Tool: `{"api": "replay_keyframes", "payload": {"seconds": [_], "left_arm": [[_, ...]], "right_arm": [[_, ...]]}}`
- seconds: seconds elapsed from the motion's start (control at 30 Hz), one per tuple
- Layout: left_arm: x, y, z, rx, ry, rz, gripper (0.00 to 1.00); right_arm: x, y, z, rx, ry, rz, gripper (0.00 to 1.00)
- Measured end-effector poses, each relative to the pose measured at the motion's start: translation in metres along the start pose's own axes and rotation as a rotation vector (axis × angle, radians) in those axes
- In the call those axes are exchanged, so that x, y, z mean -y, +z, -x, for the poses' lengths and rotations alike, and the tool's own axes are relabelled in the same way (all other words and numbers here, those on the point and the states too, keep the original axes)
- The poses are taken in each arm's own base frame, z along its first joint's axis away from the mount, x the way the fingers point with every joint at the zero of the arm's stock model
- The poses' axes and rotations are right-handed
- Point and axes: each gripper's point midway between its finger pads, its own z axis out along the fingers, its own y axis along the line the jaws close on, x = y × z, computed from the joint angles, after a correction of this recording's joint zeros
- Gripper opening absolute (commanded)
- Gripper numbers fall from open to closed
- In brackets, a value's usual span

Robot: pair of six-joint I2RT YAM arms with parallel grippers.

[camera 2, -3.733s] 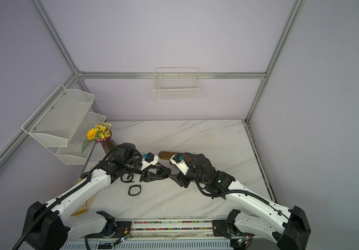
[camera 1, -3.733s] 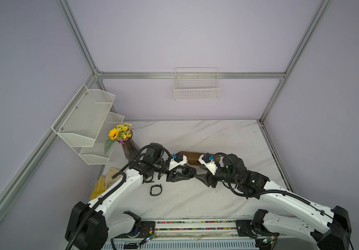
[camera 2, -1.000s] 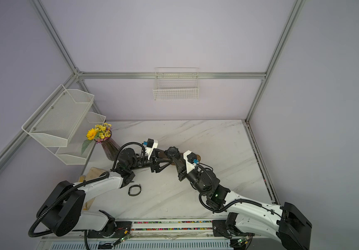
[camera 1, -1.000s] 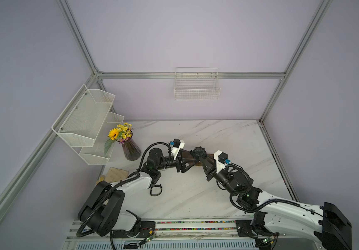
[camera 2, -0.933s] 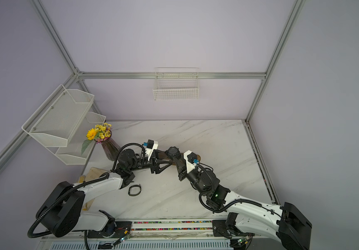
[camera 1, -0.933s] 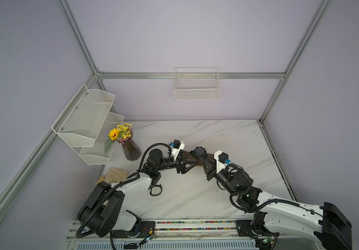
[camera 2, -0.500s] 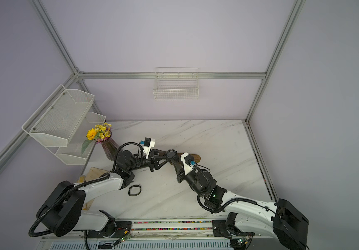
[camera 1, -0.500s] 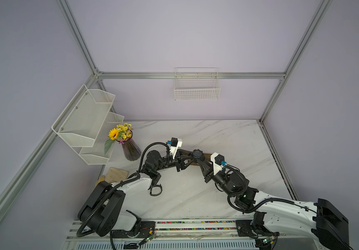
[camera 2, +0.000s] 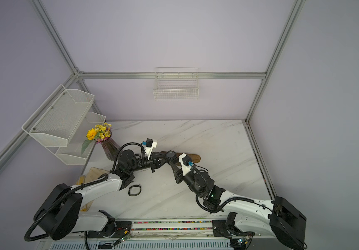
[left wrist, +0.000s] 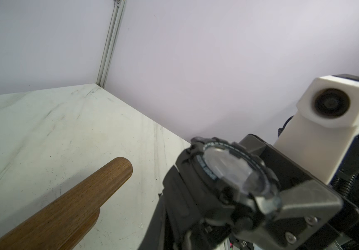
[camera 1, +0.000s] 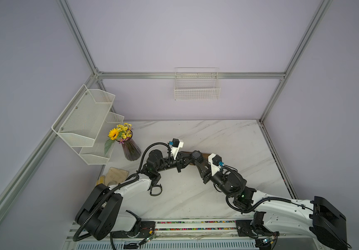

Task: Place watch on stand
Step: Pick up the watch at the center of the board.

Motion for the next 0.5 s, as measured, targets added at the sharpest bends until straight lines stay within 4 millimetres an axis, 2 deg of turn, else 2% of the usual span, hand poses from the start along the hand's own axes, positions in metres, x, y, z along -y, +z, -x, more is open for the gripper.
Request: {"api": "replay_keyframes", "payload": {"seconds": [0.17,0.3,0.4,0.5], "left_arm": [[-0.006,-0.011,0.005,-0.021,0.116,0.112,0.00],[-0.013,-0.016,0.004,-0.042,0.209,0.195,0.00],[-0.017,-0.017,0.000,-0.065,0.285,0.270,0.00],[-0.021,-0.018,-0.004,-0.093,0.352,0.342,0.00]], "right_arm": [[0.003,-0.011,-0.003,-0.061,-0.034,-0.001,0.76],[0.006,-0.015,0.000,-0.113,-0.047,-0.009,0.84],[0.003,-0.013,0.012,-0.146,-0.019,0.004,0.85],[-0.005,-0.007,0.034,-0.160,0.046,0.043,0.85]]}}
